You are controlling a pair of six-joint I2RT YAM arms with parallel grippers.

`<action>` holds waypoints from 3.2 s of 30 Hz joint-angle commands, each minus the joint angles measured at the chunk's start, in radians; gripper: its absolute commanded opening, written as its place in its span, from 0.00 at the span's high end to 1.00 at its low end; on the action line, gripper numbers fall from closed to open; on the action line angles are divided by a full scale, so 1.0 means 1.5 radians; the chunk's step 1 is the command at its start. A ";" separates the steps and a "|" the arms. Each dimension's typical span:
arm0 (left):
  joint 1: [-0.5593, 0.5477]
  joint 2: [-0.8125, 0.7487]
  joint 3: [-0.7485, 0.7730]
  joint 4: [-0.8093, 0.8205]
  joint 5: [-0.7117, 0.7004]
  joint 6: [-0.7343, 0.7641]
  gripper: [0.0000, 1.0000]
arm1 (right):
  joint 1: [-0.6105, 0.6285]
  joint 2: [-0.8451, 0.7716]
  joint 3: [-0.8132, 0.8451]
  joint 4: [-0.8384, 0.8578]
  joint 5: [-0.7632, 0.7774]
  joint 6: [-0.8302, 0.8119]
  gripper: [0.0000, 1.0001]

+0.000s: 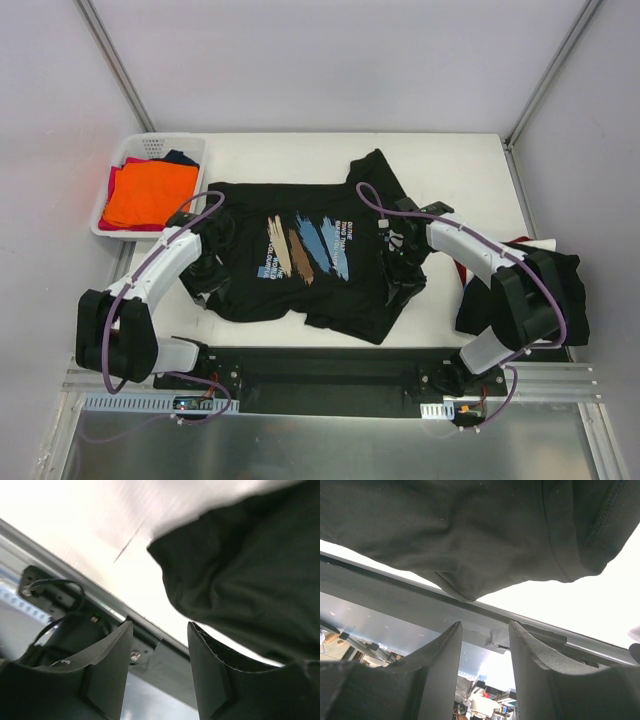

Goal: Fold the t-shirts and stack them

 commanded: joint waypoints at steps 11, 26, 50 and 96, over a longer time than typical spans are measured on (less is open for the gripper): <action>0.059 0.105 0.011 0.090 0.031 0.060 0.52 | 0.003 -0.046 -0.004 -0.020 0.019 0.001 0.54; 0.059 0.155 -0.073 0.155 0.028 0.056 0.51 | 0.003 -0.059 -0.006 -0.020 0.025 0.022 0.54; 0.028 0.043 0.154 -0.041 -0.029 0.085 0.97 | 0.004 0.002 0.030 -0.020 0.005 0.007 0.54; -0.057 0.036 -0.061 -0.042 0.080 0.132 0.74 | 0.016 0.032 0.066 -0.021 0.006 0.018 0.54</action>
